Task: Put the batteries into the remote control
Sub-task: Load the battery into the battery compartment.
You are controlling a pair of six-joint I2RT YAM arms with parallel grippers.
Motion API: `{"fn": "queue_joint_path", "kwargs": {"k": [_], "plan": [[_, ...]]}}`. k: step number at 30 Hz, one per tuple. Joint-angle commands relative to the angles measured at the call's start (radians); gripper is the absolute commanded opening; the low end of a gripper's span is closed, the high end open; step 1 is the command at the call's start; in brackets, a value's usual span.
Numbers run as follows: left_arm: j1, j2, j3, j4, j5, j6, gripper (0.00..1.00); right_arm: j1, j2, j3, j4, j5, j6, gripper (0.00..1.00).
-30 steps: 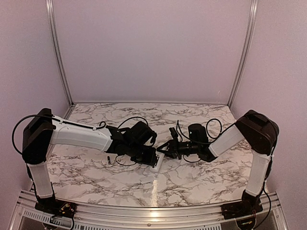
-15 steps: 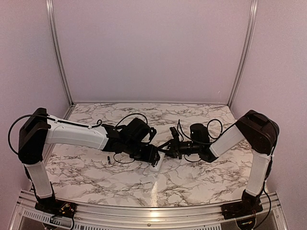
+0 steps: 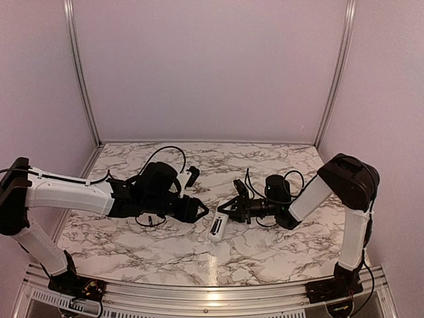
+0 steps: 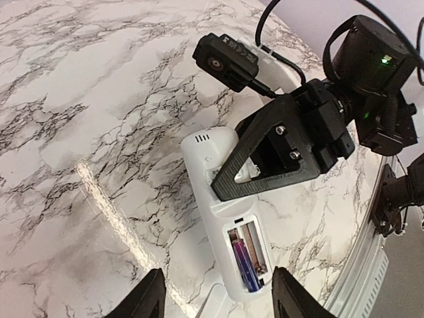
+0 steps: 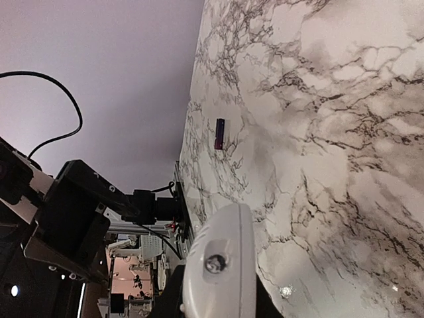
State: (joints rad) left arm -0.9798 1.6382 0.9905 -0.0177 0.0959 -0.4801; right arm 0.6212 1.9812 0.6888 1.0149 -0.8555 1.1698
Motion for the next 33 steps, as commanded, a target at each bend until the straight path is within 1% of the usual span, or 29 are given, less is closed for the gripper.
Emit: {"fn": "queue_joint_path", "kwargs": {"k": [1, 2, 3, 4, 6, 7, 11, 15, 18, 27, 33], "plan": [[0.004, -0.217, -0.144, 0.224, -0.029, 0.273, 0.65, -0.013, 0.004, 0.000, 0.070, -0.066, 0.010, 0.00], [0.004, -0.235, -0.150, 0.204, 0.003, 0.336, 0.69, -0.012, -0.002, 0.001, 0.054, -0.070, -0.001, 0.00], [0.004, -0.243, -0.149, 0.177, 0.052, 0.395, 0.70, -0.012, -0.007, 0.003, 0.039, -0.075, -0.013, 0.00], [0.003, -0.243, -0.144, 0.152, 0.090, 0.446, 0.70, -0.013, -0.013, 0.003, 0.026, -0.080, -0.023, 0.00], [-0.004, -0.224, -0.123, 0.088, 0.141, 0.552, 0.66, -0.012, -0.020, 0.003, 0.014, -0.090, -0.036, 0.00], [-0.017, -0.217, -0.117, 0.060, 0.149, 0.611, 0.64, -0.012, -0.023, 0.004, 0.012, -0.098, -0.042, 0.00], [-0.092, -0.192, -0.120, 0.019, 0.122, 0.808, 0.61, -0.012, -0.025, 0.009, -0.012, -0.133, -0.064, 0.00], [-0.144, -0.146, -0.109, 0.019, 0.111, 0.939, 0.58, -0.012, -0.020, 0.006, -0.010, -0.152, -0.061, 0.00], [-0.171, -0.107, -0.089, -0.020, 0.096, 1.006, 0.54, -0.011, -0.019, 0.007, -0.019, -0.157, -0.068, 0.00], [-0.210, -0.036, -0.053, -0.016, 0.031, 1.129, 0.38, -0.003, -0.036, 0.009, -0.085, -0.173, -0.118, 0.00], [-0.212, -0.025, -0.042, -0.008, 0.027, 1.159, 0.33, 0.003, -0.055, 0.008, -0.134, -0.165, -0.154, 0.00]]}}
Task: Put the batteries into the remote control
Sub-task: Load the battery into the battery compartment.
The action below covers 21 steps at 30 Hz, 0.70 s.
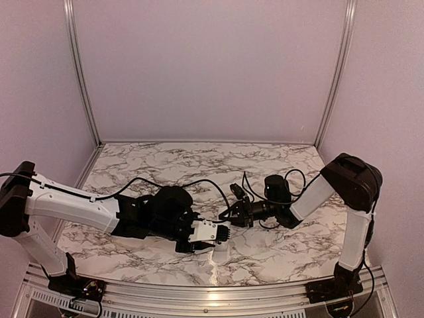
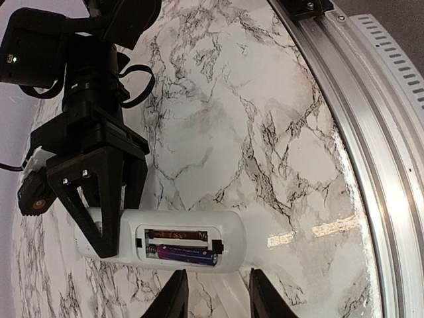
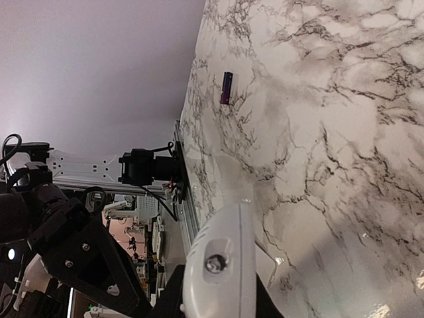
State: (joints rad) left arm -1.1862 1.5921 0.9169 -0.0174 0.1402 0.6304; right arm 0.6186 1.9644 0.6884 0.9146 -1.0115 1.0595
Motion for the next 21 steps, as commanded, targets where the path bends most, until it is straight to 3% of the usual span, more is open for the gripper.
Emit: {"fn": "queue_joint_path", "kwargs": {"k": [1, 21], "plan": [[-0.006, 0.024, 0.034, -0.008, -0.017, 0.052, 0.32, 0.007, -0.040, 0.009, -0.042, -0.007, -0.048, 0.00], [-0.021, 0.119, 0.106, -0.046, -0.034, 0.085, 0.27, 0.027, -0.048, 0.022, -0.099, -0.007, -0.088, 0.00]]}}
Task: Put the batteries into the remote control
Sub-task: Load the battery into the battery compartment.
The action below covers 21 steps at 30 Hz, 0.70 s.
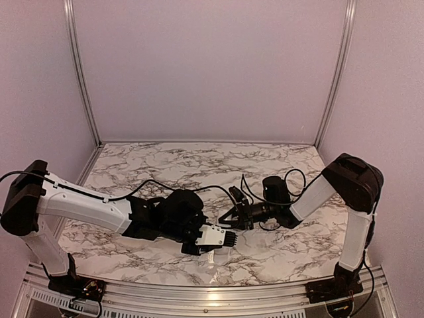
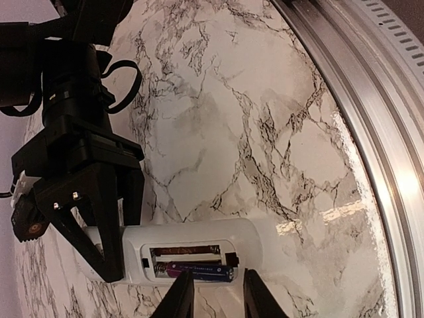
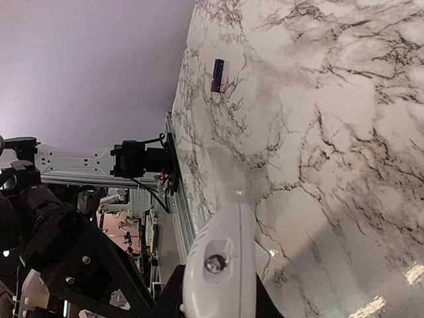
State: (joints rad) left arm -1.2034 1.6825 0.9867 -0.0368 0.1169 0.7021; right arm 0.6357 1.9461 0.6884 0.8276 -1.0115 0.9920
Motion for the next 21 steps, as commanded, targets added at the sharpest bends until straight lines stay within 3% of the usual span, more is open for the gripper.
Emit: {"fn": "queue_joint_path", "kwargs": {"k": [1, 21], "plan": [[-0.004, 0.037, 0.045, -0.039, -0.010, 0.013, 0.27, 0.009, -0.030, 0.022, -0.013, -0.007, -0.021, 0.00], [-0.004, 0.079, 0.086, -0.100, 0.007, 0.031, 0.28, 0.013, -0.026, 0.029, -0.030, -0.019, -0.037, 0.00]]}}
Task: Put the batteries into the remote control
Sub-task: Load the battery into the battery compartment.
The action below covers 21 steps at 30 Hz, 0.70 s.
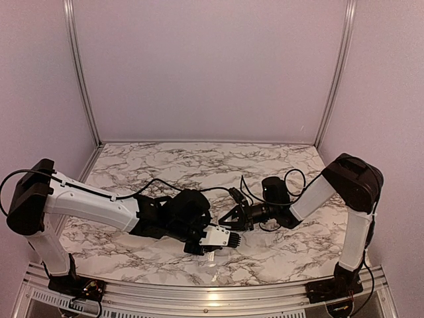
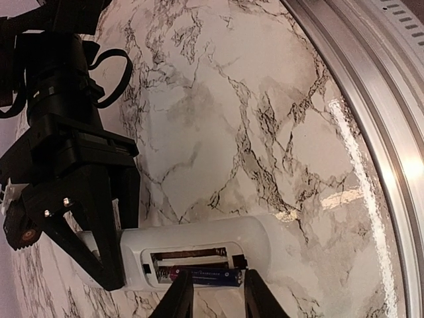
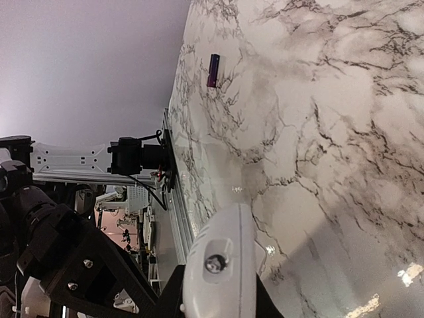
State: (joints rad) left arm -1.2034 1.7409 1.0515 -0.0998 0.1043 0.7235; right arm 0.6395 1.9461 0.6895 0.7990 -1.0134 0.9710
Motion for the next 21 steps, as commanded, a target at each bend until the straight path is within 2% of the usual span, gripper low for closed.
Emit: {"fn": "queue_joint_path", "kwargs": {"k": [1, 9, 21], "plan": [[-0.004, 0.020, 0.023, -0.043, 0.023, 0.008, 0.28, 0.009, -0.026, 0.028, -0.002, -0.017, -0.016, 0.00], [-0.004, 0.045, 0.037, -0.063, 0.022, 0.008, 0.29, 0.009, -0.025, 0.029, -0.001, -0.017, -0.018, 0.00], [-0.004, 0.069, 0.048, -0.063, -0.009, 0.005, 0.20, 0.011, -0.026, 0.033, -0.003, -0.023, -0.016, 0.00]]}}
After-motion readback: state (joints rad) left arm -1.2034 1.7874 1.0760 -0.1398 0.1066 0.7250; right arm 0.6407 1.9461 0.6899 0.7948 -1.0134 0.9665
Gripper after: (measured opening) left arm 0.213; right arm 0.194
